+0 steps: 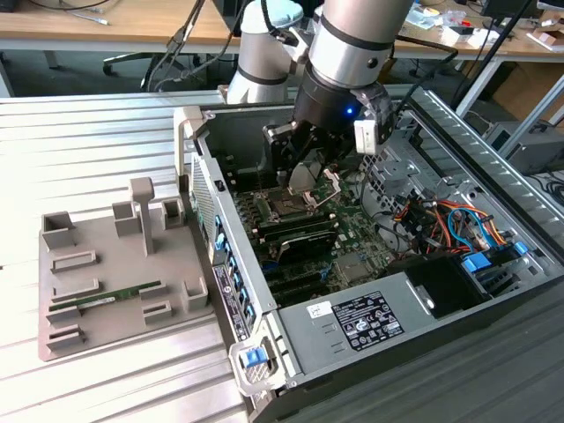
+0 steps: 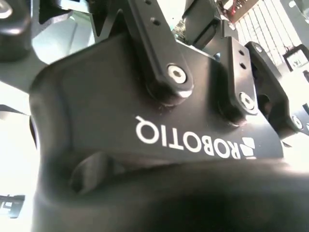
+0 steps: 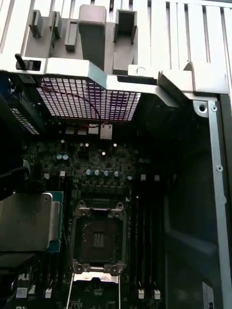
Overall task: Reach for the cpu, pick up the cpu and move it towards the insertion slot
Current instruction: 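Pick up the cpu and move it towards the insertion slot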
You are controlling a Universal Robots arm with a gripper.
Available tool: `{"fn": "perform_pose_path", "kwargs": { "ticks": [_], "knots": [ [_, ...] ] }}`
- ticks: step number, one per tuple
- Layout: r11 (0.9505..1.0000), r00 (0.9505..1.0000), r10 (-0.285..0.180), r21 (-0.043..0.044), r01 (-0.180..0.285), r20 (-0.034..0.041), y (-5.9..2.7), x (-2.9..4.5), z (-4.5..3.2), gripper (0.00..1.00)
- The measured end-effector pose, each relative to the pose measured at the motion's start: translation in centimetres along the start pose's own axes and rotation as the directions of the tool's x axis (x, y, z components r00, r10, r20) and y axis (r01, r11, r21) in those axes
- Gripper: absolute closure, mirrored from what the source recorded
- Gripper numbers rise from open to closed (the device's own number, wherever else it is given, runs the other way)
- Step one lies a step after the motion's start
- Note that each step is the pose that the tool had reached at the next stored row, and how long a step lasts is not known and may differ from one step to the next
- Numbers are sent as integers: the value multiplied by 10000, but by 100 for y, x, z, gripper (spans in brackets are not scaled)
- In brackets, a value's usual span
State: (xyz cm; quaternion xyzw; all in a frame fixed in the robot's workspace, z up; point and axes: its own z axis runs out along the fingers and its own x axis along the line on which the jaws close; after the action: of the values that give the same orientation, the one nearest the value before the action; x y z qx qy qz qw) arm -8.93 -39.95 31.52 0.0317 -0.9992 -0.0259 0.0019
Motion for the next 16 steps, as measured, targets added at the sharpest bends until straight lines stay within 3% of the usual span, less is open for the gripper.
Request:
{"fn": "perform_pose_path", "kwargs": {
  "ticks": [4, 8, 16],
  "knots": [
    [10000, 10000, 1, -1, -1, -7, -8, -199, 92, 45],
    [10000, 10000, 2, -1, -2, -10, 2, -329, 129, 45],
    [10000, 10000, 1, -1, -1, -10, 85, -518, 146, 45]
  ]
}}
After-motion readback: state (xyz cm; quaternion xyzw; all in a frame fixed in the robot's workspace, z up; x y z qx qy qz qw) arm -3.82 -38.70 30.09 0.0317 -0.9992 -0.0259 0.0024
